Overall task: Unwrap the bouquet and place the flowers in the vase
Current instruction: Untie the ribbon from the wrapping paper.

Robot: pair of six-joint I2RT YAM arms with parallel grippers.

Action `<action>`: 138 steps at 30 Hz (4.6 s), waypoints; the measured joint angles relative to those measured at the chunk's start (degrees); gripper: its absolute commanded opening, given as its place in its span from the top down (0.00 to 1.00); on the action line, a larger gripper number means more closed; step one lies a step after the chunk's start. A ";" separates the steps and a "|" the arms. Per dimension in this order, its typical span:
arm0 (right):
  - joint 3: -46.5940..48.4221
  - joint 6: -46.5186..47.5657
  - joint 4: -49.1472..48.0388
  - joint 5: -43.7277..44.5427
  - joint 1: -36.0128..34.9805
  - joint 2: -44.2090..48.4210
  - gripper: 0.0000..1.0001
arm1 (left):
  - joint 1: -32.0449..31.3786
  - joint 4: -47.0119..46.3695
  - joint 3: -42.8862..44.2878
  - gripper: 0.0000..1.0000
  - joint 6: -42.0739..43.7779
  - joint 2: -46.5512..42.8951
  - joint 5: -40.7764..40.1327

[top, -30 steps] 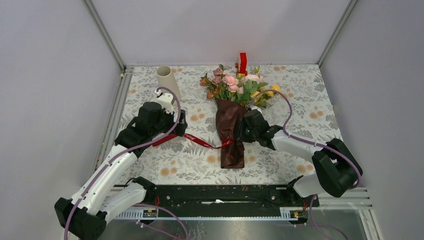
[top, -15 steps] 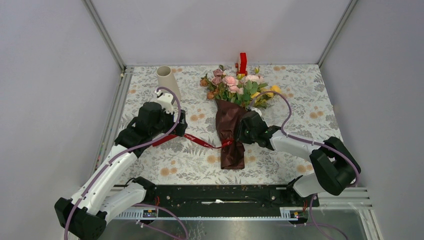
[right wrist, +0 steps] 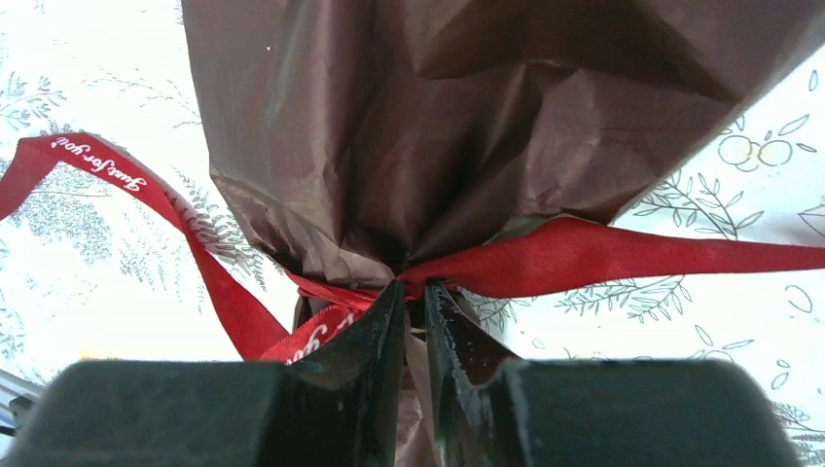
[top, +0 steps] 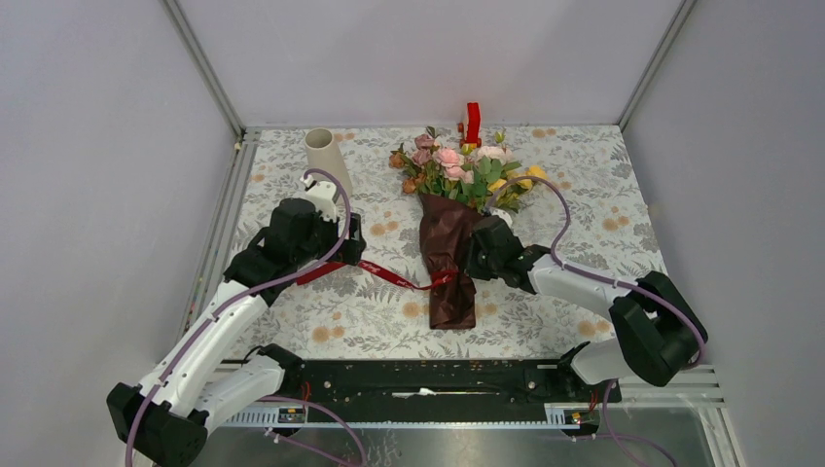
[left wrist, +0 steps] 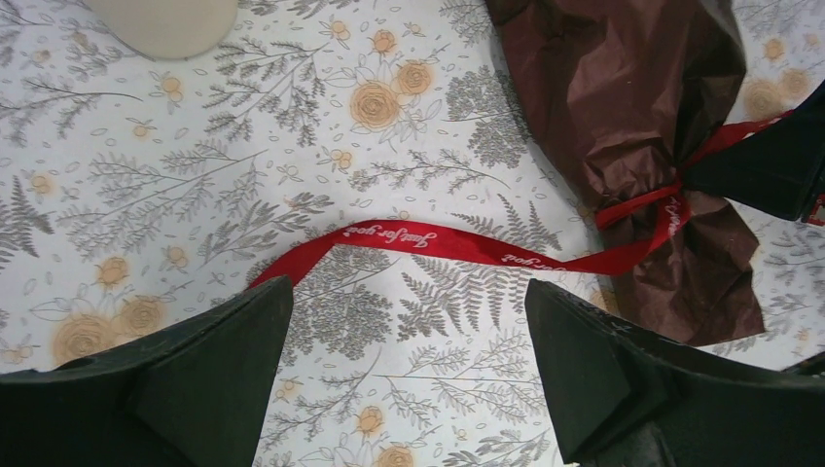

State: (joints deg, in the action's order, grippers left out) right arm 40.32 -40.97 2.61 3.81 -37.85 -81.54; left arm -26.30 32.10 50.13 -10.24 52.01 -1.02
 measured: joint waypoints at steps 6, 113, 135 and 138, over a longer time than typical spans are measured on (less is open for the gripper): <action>-1.38 0.17 0.87 0.94 -0.04 3.06 0.94 | 0.00 -0.57 -0.02 0.01 -4.61 0.11 2.21; -6.51 16.94 -11.65 5.77 -4.52 4.00 1.00 | -17.20 -42.75 -7.37 0.41 -18.23 32.89 11.21; -14.05 12.15 -16.61 6.93 -4.52 16.46 1.00 | -22.12 -45.68 -3.15 0.74 -11.23 41.62 9.60; -14.62 11.93 -16.61 7.21 -4.52 17.90 1.00 | -22.53 -45.31 -3.15 0.76 -9.57 41.94 6.95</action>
State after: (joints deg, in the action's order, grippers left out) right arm 25.69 -29.04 -14.00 11.03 -42.37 -63.64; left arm -48.84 -13.21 46.98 -19.81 93.95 5.93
